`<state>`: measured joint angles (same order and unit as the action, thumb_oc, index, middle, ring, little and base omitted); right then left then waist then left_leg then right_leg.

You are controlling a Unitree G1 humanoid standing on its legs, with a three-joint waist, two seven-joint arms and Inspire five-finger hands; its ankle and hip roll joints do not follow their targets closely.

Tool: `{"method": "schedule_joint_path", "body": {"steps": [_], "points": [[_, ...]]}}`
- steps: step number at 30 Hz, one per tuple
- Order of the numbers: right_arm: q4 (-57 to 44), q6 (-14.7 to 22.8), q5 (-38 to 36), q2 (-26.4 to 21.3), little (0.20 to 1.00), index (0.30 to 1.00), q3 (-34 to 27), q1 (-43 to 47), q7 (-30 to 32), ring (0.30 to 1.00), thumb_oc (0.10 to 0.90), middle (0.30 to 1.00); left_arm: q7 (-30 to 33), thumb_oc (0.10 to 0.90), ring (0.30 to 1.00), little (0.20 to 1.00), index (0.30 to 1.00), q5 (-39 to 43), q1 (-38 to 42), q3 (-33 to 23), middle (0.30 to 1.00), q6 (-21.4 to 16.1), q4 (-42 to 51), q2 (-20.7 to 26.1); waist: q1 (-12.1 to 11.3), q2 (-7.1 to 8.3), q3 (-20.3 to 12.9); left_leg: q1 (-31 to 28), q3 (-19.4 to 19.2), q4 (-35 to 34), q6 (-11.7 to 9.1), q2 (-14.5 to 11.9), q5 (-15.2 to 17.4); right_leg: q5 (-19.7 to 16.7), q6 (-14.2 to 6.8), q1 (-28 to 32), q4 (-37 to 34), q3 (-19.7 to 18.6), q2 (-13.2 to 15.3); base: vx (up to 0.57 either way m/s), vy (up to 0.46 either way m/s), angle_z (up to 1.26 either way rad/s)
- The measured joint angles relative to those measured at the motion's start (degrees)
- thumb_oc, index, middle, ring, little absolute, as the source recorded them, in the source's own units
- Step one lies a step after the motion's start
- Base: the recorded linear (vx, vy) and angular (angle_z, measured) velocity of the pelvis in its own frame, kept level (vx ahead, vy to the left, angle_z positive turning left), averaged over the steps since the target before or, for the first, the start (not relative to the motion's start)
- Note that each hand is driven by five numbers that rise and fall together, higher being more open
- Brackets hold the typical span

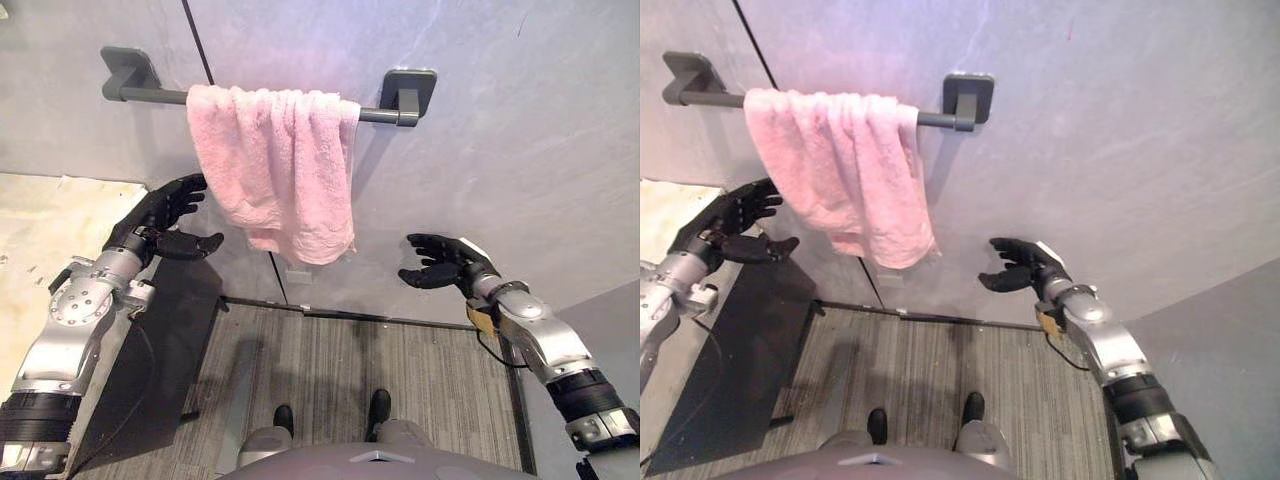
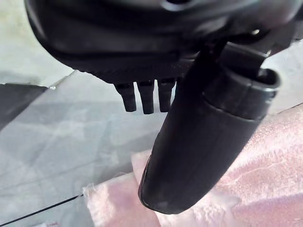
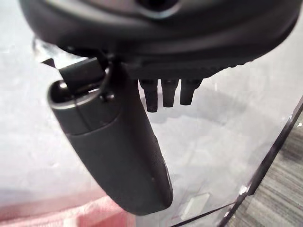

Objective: Organize the bathroom.

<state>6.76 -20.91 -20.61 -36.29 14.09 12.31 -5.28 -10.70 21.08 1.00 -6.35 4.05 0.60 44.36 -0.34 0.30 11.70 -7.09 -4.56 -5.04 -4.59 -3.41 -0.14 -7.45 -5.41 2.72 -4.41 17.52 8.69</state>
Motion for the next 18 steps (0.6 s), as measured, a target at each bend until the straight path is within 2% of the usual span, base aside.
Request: {"method": "schedule_joint_path", "body": {"steps": [8,10,13,18], "points": [[-4.32,-3.8,0.06,0.01,0.9,0.9,5.44,4.96,3.25,0.9,0.8,0.9,1.87,0.8,0.9,0.9,0.9,1.36,1.85,1.2,0.9,0.15,0.06,-0.88,-1.99,0.04,0.54,-0.51,0.74,0.01,0.01,-0.05,-0.05,0.0,0.01,1.04,-0.02,0.86,0.02,0.06,0.017,0.05],[-7.04,-4.88,0.12,0.05,0.9,0.9,7.38,7.22,3.67,0.9,0.8,0.9,3.26,0.8,0.9,0.9,0.9,1.36,2.78,1.19,0.9,0.16,0.04,-1.12,-3.19,0.04,0.66,-1.12,1.2,0.07,0.01,-0.04,-0.13,0.03,0.04,1.84,-0.04,1.19,0.02,0.07,0.02,0.11],[-9.49,-5.26,0.22,0.37,0.9,0.9,9.34,10.04,4.01,0.9,0.8,0.9,3.99,0.8,0.9,0.9,0.9,1.37,4.01,1.14,0.9,0.15,0.05,-1.12,-4.5,0.1,0.69,-1.49,1.31,0.0,-0.03,-0.03,-0.11,0.09,0.05,2.31,-0.05,1.21,0.05,0.05,0.016,0.04],[-10.71,-5.41,2.07,0.57,0.9,0.9,11.46,13.59,4.12,0.9,0.8,0.9,4.24,0.8,0.9,0.9,0.9,1.35,4.15,1.1,0.9,0.24,0.05,-1.13,-5.27,0.3,0.81,-1.44,1.41,-0.01,-0.32,-0.05,0.0,0.08,0.06,2.42,-0.04,1.28,0.06,0.04,0.008,0.02]]}}
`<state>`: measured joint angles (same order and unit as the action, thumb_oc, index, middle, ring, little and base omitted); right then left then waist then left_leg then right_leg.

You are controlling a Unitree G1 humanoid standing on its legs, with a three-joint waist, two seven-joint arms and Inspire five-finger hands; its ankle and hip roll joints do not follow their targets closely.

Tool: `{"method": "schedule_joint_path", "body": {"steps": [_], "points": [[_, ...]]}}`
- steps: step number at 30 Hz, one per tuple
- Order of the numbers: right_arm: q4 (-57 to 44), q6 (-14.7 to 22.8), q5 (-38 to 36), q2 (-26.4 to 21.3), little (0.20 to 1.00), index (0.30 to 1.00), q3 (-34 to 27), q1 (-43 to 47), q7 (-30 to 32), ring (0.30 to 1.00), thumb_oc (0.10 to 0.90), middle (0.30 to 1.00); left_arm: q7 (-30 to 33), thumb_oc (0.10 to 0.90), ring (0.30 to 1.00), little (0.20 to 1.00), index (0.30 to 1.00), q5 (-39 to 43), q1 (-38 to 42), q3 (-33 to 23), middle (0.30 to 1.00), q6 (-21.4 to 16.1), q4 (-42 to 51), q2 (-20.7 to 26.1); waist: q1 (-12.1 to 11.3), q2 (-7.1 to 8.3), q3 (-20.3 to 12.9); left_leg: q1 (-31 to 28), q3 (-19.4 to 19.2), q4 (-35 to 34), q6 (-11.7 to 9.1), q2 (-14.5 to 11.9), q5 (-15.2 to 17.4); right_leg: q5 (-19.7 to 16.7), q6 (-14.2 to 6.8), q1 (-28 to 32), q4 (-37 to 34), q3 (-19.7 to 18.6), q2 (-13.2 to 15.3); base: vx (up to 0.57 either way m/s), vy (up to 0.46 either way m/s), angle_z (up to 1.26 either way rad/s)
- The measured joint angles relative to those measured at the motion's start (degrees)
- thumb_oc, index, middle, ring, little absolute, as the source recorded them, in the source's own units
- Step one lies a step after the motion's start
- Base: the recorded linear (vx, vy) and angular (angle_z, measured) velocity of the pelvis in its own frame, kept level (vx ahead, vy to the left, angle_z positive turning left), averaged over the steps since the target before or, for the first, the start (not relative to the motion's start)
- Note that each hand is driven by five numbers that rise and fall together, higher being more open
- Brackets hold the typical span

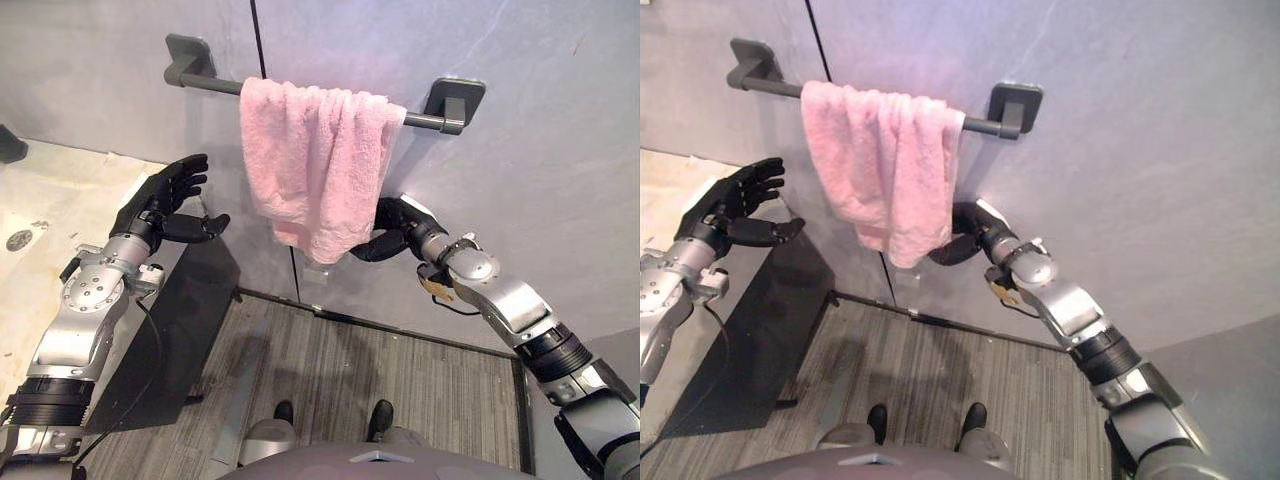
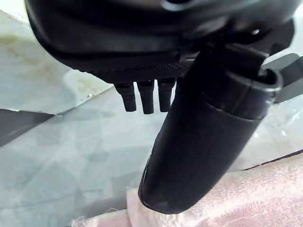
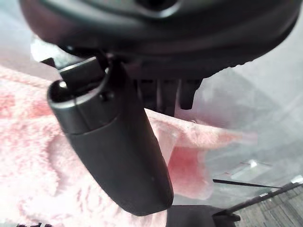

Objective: Organize the bathroom.

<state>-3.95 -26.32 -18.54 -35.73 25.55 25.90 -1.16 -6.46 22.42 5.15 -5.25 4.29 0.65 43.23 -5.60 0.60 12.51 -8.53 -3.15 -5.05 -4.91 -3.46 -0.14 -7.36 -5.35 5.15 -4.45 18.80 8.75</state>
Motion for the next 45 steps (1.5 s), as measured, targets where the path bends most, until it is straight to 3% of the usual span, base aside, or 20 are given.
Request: {"method": "schedule_joint_path", "body": {"steps": [10,13,21,26,28,30,35,45], "points": [[-5.11,1.17,1.69,-0.07,0.9,0.9,2.25,7.01,0.01,0.9,0.8,0.9,-3.32,0.8,0.9,0.9,0.9,0.66,5.97,1.26,0.9,3.25,-0.14,0.73,-0.5,0.66,0.36,-0.09,0.6,0.01,0.07,0.0,-0.31,-0.01,0.02,0.57,0.01,0.67,0.12,0.05,0.003,0.05],[-6.04,2.91,4.08,-0.07,0.9,0.9,2.28,7.26,0.16,0.9,0.8,0.9,-5.74,0.8,0.9,0.9,0.9,4.13,6.59,1.95,0.9,5.21,-0.07,0.74,-0.49,0.67,0.35,-0.17,0.64,0.05,0.2,0.03,-0.46,-0.01,0.02,0.77,0.01,0.71,0.18,0.01,0.006,0.03],[-6.06,3.07,5.37,-0.2,0.9,0.9,2.28,7.34,0.16,0.9,0.8,0.9,-10.03,0.8,0.9,0.9,0.9,5.0,6.58,4.67,0.9,11.23,-0.05,0.11,-0.28,0.66,0.36,-0.1,0.68,0.02,0.18,0.04,-0.59,-0.01,0.02,0.77,0.01,0.69,0.21,0.0,0.0,0.0],[-6.19,2.9,5.37,-0.2,0.9,0.9,2.28,7.34,0.07,0.9,0.8,0.9,-11.05,0.8,0.9,0.9,0.9,5.03,6.58,4.94,0.9,12.25,-0.05,0.11,-0.18,0.65,0.36,-0.11,0.64,0.03,0.23,0.04,-0.62,-0.02,0.03,0.78,0.01,0.69,0.22,0.01,0.003,0.0],[-6.39,2.18,5.37,-0.27,0.9,0.9,2.25,7.42,-0.19,0.9,0.8,0.9,-11.06,0.8,0.9,0.9,0.9,5.01,6.58,4.94,0.9,12.25,-0.07,0.12,-0.19,0.65,0.36,-0.13,0.63,0.04,0.23,0.04,-0.64,-0.02,0.03,0.81,0.01,0.7,0.22,0.0,0.0,0.0],[-6.83,-2.79,5.2,-1.23,0.9,0.9,2.09,8.34,-3.5,0.9,0.8,0.9,-11.06,0.8,0.9,0.9,0.9,4.96,6.58,4.93,0.9,12.22,-0.11,0.2,-0.21,0.65,0.36,-0.15,0.6,0.18,0.23,0.04,-0.68,-0.02,0.03,0.84,0.01,0.7,0.23,0.0,0.0,0.0],[-3.94,-7.55,4.63,-2.93,0.9,0.9,2.17,8.32,-9.31,0.9,0.8,0.9,-10.65,0.8,0.9,0.9,0.9,4.94,6.56,4.93,0.9,12.13,-0.14,0.2,-0.14,0.65,0.36,-0.17,0.57,0.21,0.24,0.04,-0.71,-0.02,0.03,0.9,0.02,0.7,0.24,0.01,-0.003,0.0],[-2.4,-9.08,4.44,-2.91,0.9,0.9,2.04,8.26,-12.89,0.9,0.8,0.9,-10.02,0.8,0.9,0.9,0.9,3.55,6.34,4.92,0.9,9.64,-4.6,-0.02,0.97,0.66,0.36,-1.07,0.33,0.23,0.2,0.01,-0.78,-0.01,0.03,1.74,0.01,0.54,0.23,0.02,-0.004,0.0]]}}
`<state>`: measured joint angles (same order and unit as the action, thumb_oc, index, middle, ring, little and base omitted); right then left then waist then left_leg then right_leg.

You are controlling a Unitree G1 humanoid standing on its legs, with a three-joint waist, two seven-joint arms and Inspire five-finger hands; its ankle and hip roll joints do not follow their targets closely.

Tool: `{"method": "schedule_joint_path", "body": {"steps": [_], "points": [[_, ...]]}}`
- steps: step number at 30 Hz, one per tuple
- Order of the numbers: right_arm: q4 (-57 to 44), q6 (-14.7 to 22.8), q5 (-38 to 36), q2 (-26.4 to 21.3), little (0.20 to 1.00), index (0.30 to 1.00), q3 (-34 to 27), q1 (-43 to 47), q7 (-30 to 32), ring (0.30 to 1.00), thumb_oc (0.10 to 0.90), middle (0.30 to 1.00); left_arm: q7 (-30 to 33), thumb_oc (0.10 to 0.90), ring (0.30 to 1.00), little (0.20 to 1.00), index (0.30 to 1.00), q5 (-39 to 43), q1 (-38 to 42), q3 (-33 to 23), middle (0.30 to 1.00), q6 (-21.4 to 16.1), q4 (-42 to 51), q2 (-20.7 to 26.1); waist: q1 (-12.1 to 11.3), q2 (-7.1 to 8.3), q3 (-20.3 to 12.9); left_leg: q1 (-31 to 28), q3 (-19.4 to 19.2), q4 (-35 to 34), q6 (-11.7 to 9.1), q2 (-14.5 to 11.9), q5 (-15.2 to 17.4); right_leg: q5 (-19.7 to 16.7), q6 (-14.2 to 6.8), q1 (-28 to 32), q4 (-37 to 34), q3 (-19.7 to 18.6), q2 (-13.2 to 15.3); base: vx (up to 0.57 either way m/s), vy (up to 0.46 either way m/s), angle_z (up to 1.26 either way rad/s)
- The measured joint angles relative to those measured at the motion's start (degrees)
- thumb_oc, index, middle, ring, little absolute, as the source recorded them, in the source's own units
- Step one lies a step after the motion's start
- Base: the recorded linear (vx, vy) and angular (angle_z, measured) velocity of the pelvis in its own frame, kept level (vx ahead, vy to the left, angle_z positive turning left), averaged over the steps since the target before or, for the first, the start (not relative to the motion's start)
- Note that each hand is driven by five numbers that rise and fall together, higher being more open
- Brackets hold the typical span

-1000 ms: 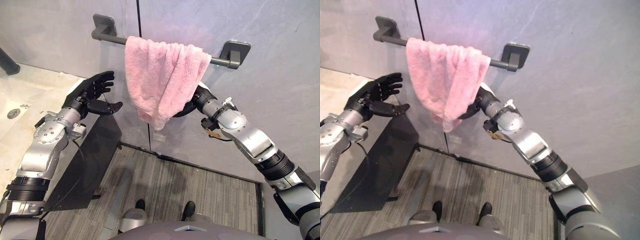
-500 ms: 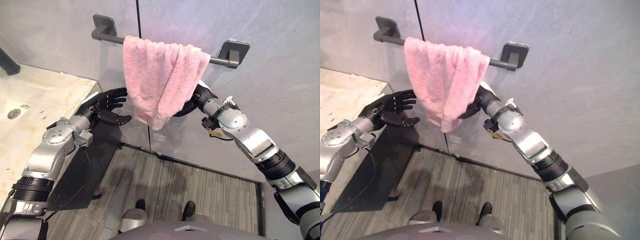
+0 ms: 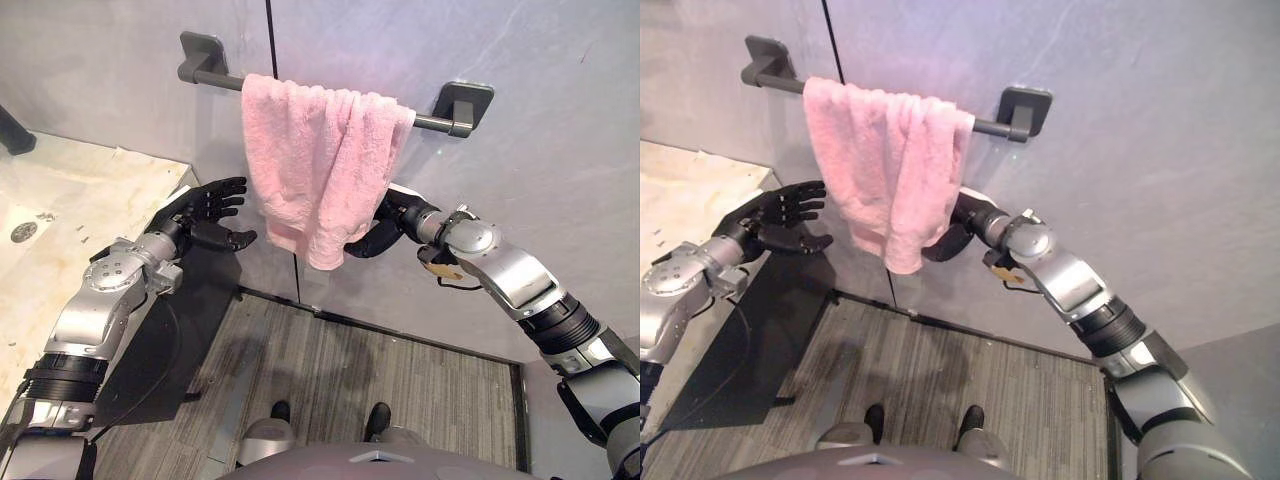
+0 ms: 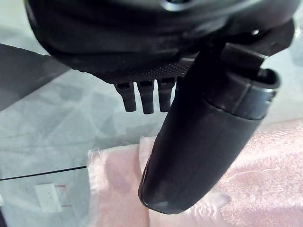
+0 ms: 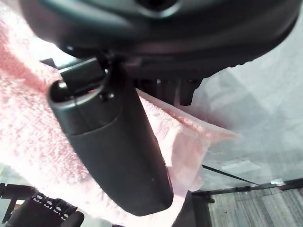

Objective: Organize the bathroom.

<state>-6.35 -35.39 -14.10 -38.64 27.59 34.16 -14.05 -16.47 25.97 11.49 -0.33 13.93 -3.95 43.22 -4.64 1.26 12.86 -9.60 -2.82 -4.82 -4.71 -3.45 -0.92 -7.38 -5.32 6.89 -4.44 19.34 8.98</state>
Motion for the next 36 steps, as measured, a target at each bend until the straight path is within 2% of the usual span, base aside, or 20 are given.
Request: {"method": "schedule_joint_path", "body": {"steps": [5,8,13,19,23,28,36], "points": [[0.27,-1.78,-0.8,-0.02,0.9,0.9,-2.24,-2.75,-0.67,0.9,0.8,0.9,0.37,0.8,0.9,0.9,0.9,-2.49,-0.47,-0.01,0.9,-2.01,-0.13,0.01,0.24,0.02,-0.01,-0.16,-0.24,-0.01,-0.01,-0.04,0.01,0.0,0.0,0.08,0.0,-0.3,-0.01,0.0,0.0,-0.01],[4.39,-4.72,-6.98,0.02,0.9,0.9,-3.4,-4.57,-0.61,0.9,0.8,0.9,0.85,0.8,0.9,0.9,0.9,-6.12,-0.52,-0.01,0.9,-3.95,-0.17,0.12,0.26,0.05,-0.03,-0.44,-0.76,-0.04,-0.06,-0.04,0.07,0.0,0.0,0.11,0.0,-0.77,-0.02,0.0,0.0,-0.07],[8.88,-8.21,-14.06,0.2,0.9,0.9,-3.36,-5.69,-0.6,0.9,0.8,0.9,0.99,0.8,0.9,0.9,0.9,-6.4,-0.49,-0.01,0.9,-5.31,-0.2,0.19,0.33,0.08,-0.05,-0.79,-1.19,-0.04,-0.09,-0.17,0.1,-0.01,-0.01,0.27,0.0,-0.85,-0.1,0.03,-0.004,-0.04],[8.95,-8.08,-14.23,0.21,0.9,0.9,-3.37,-5.84,-0.89,0.9,0.8,0.9,0.8,0.8,0.9,0.9,0.9,-6.65,-0.5,-0.01,0.9,-5.31,-0.22,0.57,0.07,0.88,-0.53,-0.89,-1.3,-0.02,-0.08,-0.19,0.09,-0.01,-0.01,0.37,0.0,-0.83,-0.11,0.03,0.002,0.0],[8.64,-6.27,-13.49,0.35,0.9,0.9,-3.38,-5.81,-0.86,0.9,0.8,0.9,0.55,0.8,0.9,0.9,0.9,-8.31,-0.53,-0.01,0.9,-5.32,-1.59,0.56,-0.11,1.74,-1.06,-0.91,-1.37,-0.01,-0.07,-0.18,0.07,0.0,-0.01,0.41,0.0,-0.84,-0.11,0.0,0.0,0.0],[7.87,-2.57,-12.27,0.37,0.9,0.9,-4.07,-5.19,-0.41,0.9,0.8,0.9,-0.34,0.8,0.9,0.9,0.9,-8.52,-0.6,-0.01,0.9,-5.3,-3.24,0.52,-0.02,1.73,-1.06,-0.98,-1.46,0.0,-0.07,-0.2,0.04,-0.01,-0.01,0.46,-0.01,-0.89,-0.12,0.0,0.0,0.0],[7.07,-2.66,-11.05,1.56,0.9,0.9,-4.31,-3.78,1.2,0.9,0.8,0.9,-1.31,0.8,0.9,0.9,0.9,-7.25,-0.54,-0.01,0.9,-4.92,-3.28,0.07,0.19,1.22,-1.01,-0.99,-1.56,0.01,-0.05,-0.2,0.03,0.0,0.0,0.48,0.0,-0.93,-0.09,0.01,0.004,0.0]]}}
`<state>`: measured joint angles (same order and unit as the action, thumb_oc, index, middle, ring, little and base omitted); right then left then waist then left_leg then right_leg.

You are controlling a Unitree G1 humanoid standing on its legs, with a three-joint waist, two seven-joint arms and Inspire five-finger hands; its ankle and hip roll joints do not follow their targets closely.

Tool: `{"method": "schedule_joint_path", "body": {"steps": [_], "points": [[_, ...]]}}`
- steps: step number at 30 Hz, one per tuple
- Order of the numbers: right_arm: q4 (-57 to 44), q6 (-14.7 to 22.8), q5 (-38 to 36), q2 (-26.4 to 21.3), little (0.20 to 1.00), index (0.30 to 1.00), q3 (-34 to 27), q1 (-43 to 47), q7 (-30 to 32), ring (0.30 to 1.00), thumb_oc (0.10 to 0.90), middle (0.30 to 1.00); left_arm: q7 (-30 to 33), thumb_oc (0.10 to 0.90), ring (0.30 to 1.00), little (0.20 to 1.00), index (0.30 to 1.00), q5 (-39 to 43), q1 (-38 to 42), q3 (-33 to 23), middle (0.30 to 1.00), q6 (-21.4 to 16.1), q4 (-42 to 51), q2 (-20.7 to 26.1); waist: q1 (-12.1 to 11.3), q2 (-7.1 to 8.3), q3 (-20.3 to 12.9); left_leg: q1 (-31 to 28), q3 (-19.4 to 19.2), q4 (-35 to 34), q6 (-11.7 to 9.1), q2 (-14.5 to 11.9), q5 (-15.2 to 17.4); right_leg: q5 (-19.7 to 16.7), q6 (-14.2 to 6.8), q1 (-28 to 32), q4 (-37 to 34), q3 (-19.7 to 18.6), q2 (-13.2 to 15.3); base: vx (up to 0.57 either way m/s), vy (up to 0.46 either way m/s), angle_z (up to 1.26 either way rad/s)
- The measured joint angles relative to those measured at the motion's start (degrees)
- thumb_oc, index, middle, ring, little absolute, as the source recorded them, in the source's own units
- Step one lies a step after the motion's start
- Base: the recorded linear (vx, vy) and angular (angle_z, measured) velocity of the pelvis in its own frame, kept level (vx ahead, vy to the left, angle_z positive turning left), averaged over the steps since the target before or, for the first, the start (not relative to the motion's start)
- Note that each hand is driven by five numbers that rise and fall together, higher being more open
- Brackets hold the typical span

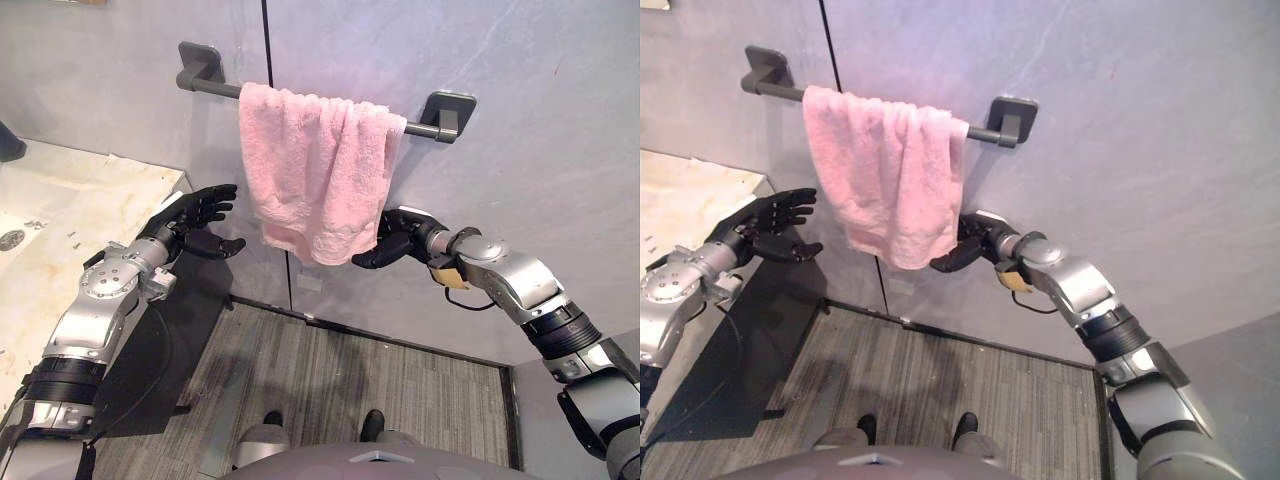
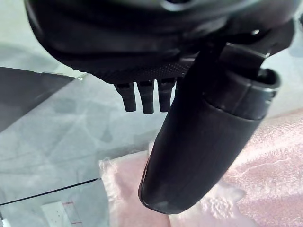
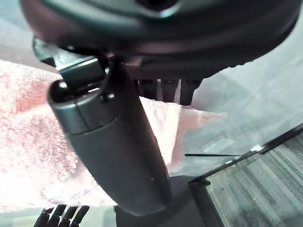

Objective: Organize the bathroom.

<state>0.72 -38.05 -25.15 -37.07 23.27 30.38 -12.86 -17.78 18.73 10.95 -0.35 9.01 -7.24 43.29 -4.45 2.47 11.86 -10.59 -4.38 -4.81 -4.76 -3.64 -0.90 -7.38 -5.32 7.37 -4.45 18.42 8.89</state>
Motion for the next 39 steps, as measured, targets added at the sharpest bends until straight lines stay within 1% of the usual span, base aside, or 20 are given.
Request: {"method": "schedule_joint_path", "body": {"steps": [5,6,8,11,15,16,17,18,19,20,22,25,33,39], "points": [[-0.02,0.01,0.04,1.04,0.9,0.9,0.01,0.24,0.92,0.9,0.8,0.9,-1.55,0.8,0.9,0.9,0.9,2.05,0.82,0.04,0.9,0.41,-1.62,0.01,0.1,-0.49,-0.06,-0.15,-0.01,0.0,0.0,0.01,-0.02,0.0,0.0,0.16,0.0,0.0,0.02,0.03,0.014,0.0],[-0.02,0.01,0.08,1.06,0.9,0.9,0.01,0.67,0.93,0.9,0.8,0.9,-1.71,0.8,0.9,0.9,0.9,4.37,1.09,0.05,0.9,1.48,-2.21,0.0,0.17,-0.83,-0.24,-0.22,-0.04,-0.01,0.0,0.01,-0.01,0.0,0.0,0.21,0.0,-0.01,0.03,0.04,0.015,0.0],[-0.01,0.01,0.13,1.06,0.9,0.9,0.02,1.33,0.94,0.9,0.8,0.9,-1.74,0.8,0.9,0.9,0.9,6.42,1.09,0.09,0.9,2.16,-2.48,-0.01,0.36,-1.09,-0.23,-0.43,-0.05,-0.02,0.0,0.01,-0.01,0.0,0.0,0.43,0.0,-0.02,0.02,0.02,0.008,0.0],[-0.02,0.03,0.29,1.06,0.9,0.9,0.03,2.48,0.91,0.9,0.8,0.9,-2.08,0.8,0.9,0.9,0.9,8.56,2.25,1.2,0.9,2.39,-4.18,-0.14,0.84,-1.59,-0.35,-0.91,-0.1,-0.12,-0.03,0.0,0.06,0.01,0.01,0.96,-0.01,-0.04,0.03,0.03,0.017,0.01],[-0.03,0.05,0.76,1.74,0.9,0.9,0.39,3.48,0.42,0.9,0.8,0.9,-2.17,0.8,0.9,0.9,0.9,8.64,5.69,2.97,0.9,2.4,-7.23,-0.15,1.91,-1.62,-0.39,-0.99,-0.2,-0.23,-0.01,0.0,0.06,0.0,0.02,1.08,0.0,-0.13,0.05,0.04,0.02,0.0],[-0.03,0.05,0.76,1.74,0.9,0.9,0.39,3.48,0.42,0.9,0.8,0.9,-2.17,0.8,0.9,0.9,0.9,8.64,5.69,2.97,0.9,2.4,-7.23,-0.15,1.91,-1.62,-0.39,-0.99,-0.2,-0.23,-0.01,0.0,0.06,0.0,0.02,1.08,0.0,-0.13,0.05,0.03,0.012,0.0],[-0.03,0.05,1.95,1.74,0.9,0.9,0.64,3.73,0.35,0.9,0.8,0.9,-2.15,0.8,0.9,0.9,0.9,8.61,7.63,4.33,0.9,2.37,-8.57,-0.16,1.99,-1.71,-0.44,-1.01,-0.2,-0.23,-0.01,-0.01,0.05,0.0,0.02,1.11,0.0,-0.12,0.05,0.0,0.0,0.0],[-0.03,0.05,1.95,1.74,0.9,0.9,0.64,3.73,0.35,0.9,0.8,0.9,-2.15,0.8,0.9,0.9,0.9,8.61,7.63,4.33,0.9,2.37,-8.57,-0.16,1.99,-1.71,-0.44,-1.01,-0.2,-0.23,-0.01,-0.01,0.05,0.0,0.02,1.11,0.0,-0.12,0.05,0.04,0.011,0.01],[-0.05,0.05,2.24,1.75,0.9,0.9,1.12,4.3,0.16,0.9,0.8,0.9,-1.97,0.8,0.9,0.9,0.9,8.59,10.11,5.85,0.9,2.35,-10.34,-0.16,2.3,-1.89,-0.55,-1.0,-0.22,-0.21,0.02,-0.01,0.03,-0.01,0.02,1.12,0.0,-0.11,0.05,0.0,0.0,0.0],[-0.05,0.05,2.24,1.75,0.9,0.9,1.12,4.3,0.16,0.9,0.8,0.9,-1.97,0.8,0.9,0.9,0.9,8.59,10.11,5.85,0.9,2.35,-10.34,-0.16,2.3,-1.89,-0.55,-1.0,-0.22,-0.21,0.02,-0.01,0.03,-0.01,0.02,1.12,0.0,-0.11,0.05,0.05,0.017,0.02],[-0.1,0.05,2.41,1.75,0.9,0.9,1.93,5.11,-0.49,0.9,0.8,0.9,-0.99,0.8,0.9,0.9,0.9,8.36,12.55,6.52,0.9,2.34,-14.09,-0.09,2.86,-2.36,-0.83,-0.99,-0.22,-0.2,0.02,0.0,0.04,0.0,0.03,1.17,0.0,-0.09,0.07,0.03,0.015,0.02],[-0.1,0.06,2.47,1.91,0.9,0.9,2.47,5.38,-0.72,0.9,0.8,0.9,0.28,0.8,0.9,0.9,0.9,7.97,15.81,8.75,0.9,2.25,-17.77,-0.1,2.95,-2.48,-0.9,-0.98,-0.21,-0.03,0.07,0.0,-0.05,-0.01,0.03,1.18,0.01,-0.09,0.08,0.0,0.0,0.0],[0.67,0.02,2.47,2.45,0.9,0.9,2.73,5.38,-0.01,0.9,0.8,0.9,1.79,0.8,0.9,0.9,0.9,7.89,16.09,9.86,0.9,2.19,-18.1,-0.35,3.26,-2.48,-0.9,-1.15,-0.32,-0.03,0.05,-0.01,-0.07,0.0,0.03,1.36,0.0,-0.11,0.11,0.0,0.0,0.0],[1.27,-0.41,2.37,4.88,0.9,0.9,2.73,5.38,1.26,0.9,0.8,0.9,2.55,0.8,0.9,0.9,0.9,7.91,16.08,10.64,0.9,2.26,-18.11,-0.93,3.26,-2.47,-0.9,-1.8,-0.65,-0.24,0.02,-0.03,0.08,0.0,0.03,1.96,0.0,-0.27,0.14,0.01,0.003,-0.01]]}}
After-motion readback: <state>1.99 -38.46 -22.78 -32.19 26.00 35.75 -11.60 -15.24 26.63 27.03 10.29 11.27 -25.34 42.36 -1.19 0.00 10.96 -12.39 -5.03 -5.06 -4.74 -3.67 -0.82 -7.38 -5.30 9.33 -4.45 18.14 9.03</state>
